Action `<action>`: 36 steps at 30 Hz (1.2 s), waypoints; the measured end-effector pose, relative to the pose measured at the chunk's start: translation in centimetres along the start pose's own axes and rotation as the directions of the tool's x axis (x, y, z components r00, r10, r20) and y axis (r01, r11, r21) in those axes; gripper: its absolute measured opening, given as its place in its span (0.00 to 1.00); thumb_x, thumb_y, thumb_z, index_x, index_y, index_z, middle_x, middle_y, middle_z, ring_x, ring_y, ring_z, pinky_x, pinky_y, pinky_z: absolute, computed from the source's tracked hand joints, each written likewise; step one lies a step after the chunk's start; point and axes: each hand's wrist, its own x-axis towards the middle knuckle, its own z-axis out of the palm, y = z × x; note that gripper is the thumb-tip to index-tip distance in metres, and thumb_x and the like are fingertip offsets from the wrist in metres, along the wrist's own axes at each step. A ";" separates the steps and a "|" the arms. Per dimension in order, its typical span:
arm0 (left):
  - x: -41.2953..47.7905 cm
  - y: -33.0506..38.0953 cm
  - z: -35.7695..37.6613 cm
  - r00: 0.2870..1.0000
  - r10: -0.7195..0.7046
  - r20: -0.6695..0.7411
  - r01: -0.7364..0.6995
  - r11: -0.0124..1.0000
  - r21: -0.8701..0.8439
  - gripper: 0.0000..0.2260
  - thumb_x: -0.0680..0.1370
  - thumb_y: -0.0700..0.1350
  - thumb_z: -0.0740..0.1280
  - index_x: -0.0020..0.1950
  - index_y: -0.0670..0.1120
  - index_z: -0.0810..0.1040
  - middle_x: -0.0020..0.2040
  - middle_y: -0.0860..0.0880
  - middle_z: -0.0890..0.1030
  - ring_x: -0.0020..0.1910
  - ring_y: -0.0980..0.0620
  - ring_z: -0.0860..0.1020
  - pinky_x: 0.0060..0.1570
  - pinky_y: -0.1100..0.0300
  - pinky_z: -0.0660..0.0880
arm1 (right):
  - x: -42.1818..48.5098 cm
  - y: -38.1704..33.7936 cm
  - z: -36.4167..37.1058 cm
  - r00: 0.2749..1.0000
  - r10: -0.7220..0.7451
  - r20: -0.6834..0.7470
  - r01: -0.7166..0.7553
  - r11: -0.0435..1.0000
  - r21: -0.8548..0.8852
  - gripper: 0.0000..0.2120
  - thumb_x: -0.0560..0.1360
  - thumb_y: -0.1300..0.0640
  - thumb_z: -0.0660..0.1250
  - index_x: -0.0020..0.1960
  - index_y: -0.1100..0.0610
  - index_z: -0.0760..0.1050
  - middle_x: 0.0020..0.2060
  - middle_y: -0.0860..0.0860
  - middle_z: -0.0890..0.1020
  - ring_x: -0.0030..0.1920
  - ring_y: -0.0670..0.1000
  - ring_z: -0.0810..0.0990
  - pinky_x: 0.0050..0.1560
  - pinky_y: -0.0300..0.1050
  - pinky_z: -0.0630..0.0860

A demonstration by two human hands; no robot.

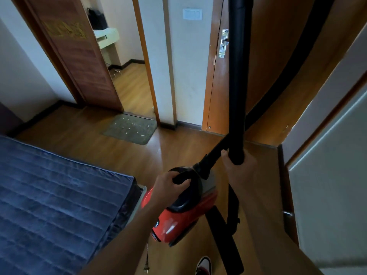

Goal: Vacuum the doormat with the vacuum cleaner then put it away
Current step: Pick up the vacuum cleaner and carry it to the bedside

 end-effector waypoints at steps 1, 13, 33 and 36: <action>1.5 0.4 0.2 1.000 -0.009 -0.016 0.009 1.000 0.002 0.16 0.76 0.52 0.72 0.30 0.54 0.72 0.26 0.53 0.73 0.24 0.55 0.72 0.25 0.66 0.64 | 1.7 0.2 0.3 1.000 0.000 0.005 0.000 1.000 -0.003 0.15 0.76 0.59 0.74 0.34 0.56 0.72 0.28 0.51 0.75 0.28 0.45 0.73 0.32 0.41 0.70; 14.7 0.6 1.0 0.974 -0.119 -0.193 0.114 0.993 -0.038 0.17 0.75 0.50 0.74 0.30 0.58 0.71 0.26 0.56 0.74 0.27 0.59 0.73 0.28 0.68 0.64 | 16.0 2.1 6.1 0.980 -0.060 0.189 0.049 0.997 0.065 0.24 0.75 0.64 0.74 0.31 0.47 0.64 0.23 0.43 0.74 0.25 0.41 0.71 0.32 0.29 0.66; 43.6 -10.3 -5.0 0.926 -0.309 -0.218 0.266 0.942 -0.205 0.11 0.75 0.51 0.73 0.33 0.54 0.77 0.27 0.54 0.78 0.25 0.58 0.75 0.26 0.61 0.69 | 41.8 4.1 33.2 0.910 -0.115 0.398 0.133 0.991 -0.018 0.20 0.74 0.61 0.76 0.34 0.44 0.68 0.27 0.34 0.77 0.31 0.36 0.76 0.32 0.27 0.69; 46.4 -12.1 -6.8 0.901 -0.346 -0.260 0.299 0.932 -0.204 0.12 0.74 0.51 0.74 0.33 0.53 0.76 0.26 0.54 0.77 0.26 0.58 0.74 0.27 0.63 0.69 | 43.4 3.6 37.6 0.888 -0.165 0.430 0.174 0.985 0.017 0.20 0.74 0.61 0.76 0.35 0.43 0.69 0.25 0.43 0.74 0.31 0.36 0.77 0.32 0.27 0.69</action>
